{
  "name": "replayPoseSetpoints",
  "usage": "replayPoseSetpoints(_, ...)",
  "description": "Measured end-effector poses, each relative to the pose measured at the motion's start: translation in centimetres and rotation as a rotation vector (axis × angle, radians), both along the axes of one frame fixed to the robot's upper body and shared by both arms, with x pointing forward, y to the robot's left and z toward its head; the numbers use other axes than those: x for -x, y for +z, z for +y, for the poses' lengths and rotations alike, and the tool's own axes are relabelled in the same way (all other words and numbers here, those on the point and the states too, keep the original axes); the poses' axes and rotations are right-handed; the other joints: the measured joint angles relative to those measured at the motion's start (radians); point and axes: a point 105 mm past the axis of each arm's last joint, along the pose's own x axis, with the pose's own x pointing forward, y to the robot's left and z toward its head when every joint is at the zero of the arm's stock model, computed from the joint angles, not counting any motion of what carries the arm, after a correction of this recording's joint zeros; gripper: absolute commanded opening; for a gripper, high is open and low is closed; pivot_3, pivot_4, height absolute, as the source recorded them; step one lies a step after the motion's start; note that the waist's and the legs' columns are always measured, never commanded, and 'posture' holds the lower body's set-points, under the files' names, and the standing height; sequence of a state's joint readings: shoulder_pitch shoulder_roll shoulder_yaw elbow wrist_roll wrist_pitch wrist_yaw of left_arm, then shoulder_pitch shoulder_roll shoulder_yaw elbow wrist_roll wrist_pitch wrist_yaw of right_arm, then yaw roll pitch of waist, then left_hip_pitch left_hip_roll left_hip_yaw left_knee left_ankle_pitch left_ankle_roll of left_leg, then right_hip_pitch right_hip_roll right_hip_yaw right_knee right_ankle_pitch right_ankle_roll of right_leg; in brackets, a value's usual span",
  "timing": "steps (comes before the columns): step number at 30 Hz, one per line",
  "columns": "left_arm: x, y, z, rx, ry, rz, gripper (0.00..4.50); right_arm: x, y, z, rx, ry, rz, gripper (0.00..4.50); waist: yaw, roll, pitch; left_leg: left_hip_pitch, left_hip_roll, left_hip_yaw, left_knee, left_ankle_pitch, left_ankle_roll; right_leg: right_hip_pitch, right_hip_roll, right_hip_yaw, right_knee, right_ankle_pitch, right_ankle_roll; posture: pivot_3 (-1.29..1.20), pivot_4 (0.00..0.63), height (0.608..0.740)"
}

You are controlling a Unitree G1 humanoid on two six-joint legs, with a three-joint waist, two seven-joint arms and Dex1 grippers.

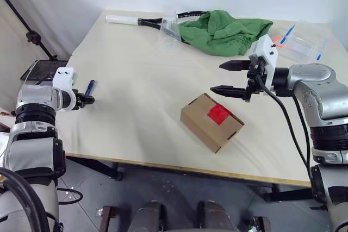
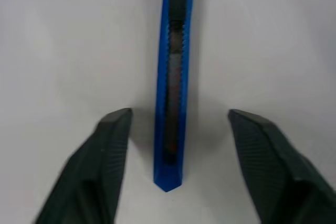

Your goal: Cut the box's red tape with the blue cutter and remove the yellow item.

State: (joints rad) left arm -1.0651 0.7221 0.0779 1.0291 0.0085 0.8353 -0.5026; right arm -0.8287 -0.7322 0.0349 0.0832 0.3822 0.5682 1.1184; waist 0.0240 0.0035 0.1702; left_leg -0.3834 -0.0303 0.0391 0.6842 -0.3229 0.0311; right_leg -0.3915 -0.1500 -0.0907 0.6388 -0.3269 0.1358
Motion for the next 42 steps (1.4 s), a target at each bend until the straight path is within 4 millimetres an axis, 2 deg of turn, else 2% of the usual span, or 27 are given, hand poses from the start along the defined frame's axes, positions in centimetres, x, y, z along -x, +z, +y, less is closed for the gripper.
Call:
replayPoseSetpoints(1, 0.0, -0.1, 0.0, 0.0, 0.0, 0.001, 2.65, 0.0, 0.0, 0.0, 0.0, 0.0, 0.0, 4.5, 0.0, 0.0, 0.0, 0.0, 0.0, 0.0, 0.0, 0.0, 0.0, 0.0, 0.0, 0.0, 0.0, 0.0, 0.0, 0.0, 0.15, 0.74)
replayPoseSetpoints(4, 0.0, -0.1, 0.0, -0.001, 0.0, 0.002, 1.98, 0.0, 0.0, 0.0, 0.0, -0.001, 0.0, 4.5, -0.001, 0.0, 0.0, 0.0, 0.0, 0.0, 0.0, 0.0, 0.0, 0.0, 0.0, 0.0, 0.0, 0.0, 0.0, 0.0, 0.15, 0.74)
replayPoseSetpoints(9, 0.1, -0.2, 0.1, -0.003, 0.0, 0.003, 1.98, 0.0, 0.0, 0.0, 0.0, -0.001, 0.001, 4.5, -0.003, 0.002, -0.001, 0.001, 0.0, 0.001, -0.001, 0.0, 0.0, 0.0, 0.0, 0.001, 0.0, 0.0, 0.0, 0.0, 0.15, 0.74)
replayPoseSetpoints(14, 0.1, -0.1, -0.1, -0.009, -0.017, 0.001, 0.95, 0.0, 0.0, 0.0, -0.001, -0.001, 0.001, 4.5, -0.003, 0.002, -0.001, 0.002, 0.0, 0.001, -0.001, 0.0, 0.0, 0.0, 0.0, 0.001, 0.0, 0.0, 0.0, 0.0, 0.15, 0.74)
replayPoseSetpoints(28, 0.6, 0.4, 0.1, -0.074, -0.06, 0.008, 0.95, -0.2, 0.2, 0.0, 0.0, -0.004, -0.005, 4.5, -0.008, 0.002, -0.001, 0.002, 0.0, 0.002, -0.003, 0.0, 0.0, 0.0, 0.0, 0.002, -0.001, 0.0, 0.0, 0.0, 0.15, 0.74)
replayPoseSetpoints(33, 2.4, 0.7, 0.0, -0.128, -0.161, 0.022, 0.95, -0.1, 0.2, 0.0, 0.0, -0.002, -0.005, 4.5, -0.031, 0.001, 0.0, 0.001, 0.001, 0.002, -0.005, -0.001, -0.001, -0.001, 0.0, 0.002, -0.003, 0.0, 0.0, 0.0, 0.15, 0.74)
replayPoseSetpoints(42, 5.2, 0.8, -1.1, -0.086, -0.239, 0.05, 0.95, -0.1, 0.3, 0.1, -0.002, 0.007, -0.017, 4.5, -0.031, -0.003, 0.002, -0.002, 0.002, 0.001, -0.005, -0.001, 0.0, -0.002, 0.001, 0.001, -0.008, 0.0, 0.0, 0.0, 0.15, 0.74)
